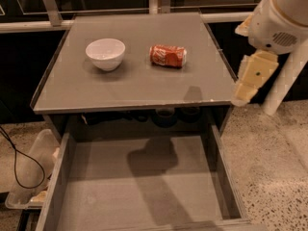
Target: Place coke can into top drawer
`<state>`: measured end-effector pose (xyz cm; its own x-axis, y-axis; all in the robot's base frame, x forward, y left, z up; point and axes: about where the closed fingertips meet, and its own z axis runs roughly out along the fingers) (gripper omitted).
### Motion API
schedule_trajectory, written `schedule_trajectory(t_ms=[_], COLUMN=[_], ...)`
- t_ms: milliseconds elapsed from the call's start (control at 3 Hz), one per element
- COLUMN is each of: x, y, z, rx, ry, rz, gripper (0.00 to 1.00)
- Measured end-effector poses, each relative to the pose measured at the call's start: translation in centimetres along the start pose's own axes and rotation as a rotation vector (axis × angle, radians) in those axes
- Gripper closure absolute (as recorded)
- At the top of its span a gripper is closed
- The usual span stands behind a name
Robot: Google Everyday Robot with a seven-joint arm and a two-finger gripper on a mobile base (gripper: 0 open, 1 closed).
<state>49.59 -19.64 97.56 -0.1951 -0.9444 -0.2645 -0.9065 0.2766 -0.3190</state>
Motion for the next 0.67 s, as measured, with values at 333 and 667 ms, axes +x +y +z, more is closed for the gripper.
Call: schedule_trajectory(t_ms=[333, 667], x=[-2.73, -2.73], y=[-4.00, -4.00], z=[1.75, 1.75], rx=[0.030, 0.030], ry=[-0.075, -0.075], rz=[0.014, 0.013], gripper=[0.00, 0.00])
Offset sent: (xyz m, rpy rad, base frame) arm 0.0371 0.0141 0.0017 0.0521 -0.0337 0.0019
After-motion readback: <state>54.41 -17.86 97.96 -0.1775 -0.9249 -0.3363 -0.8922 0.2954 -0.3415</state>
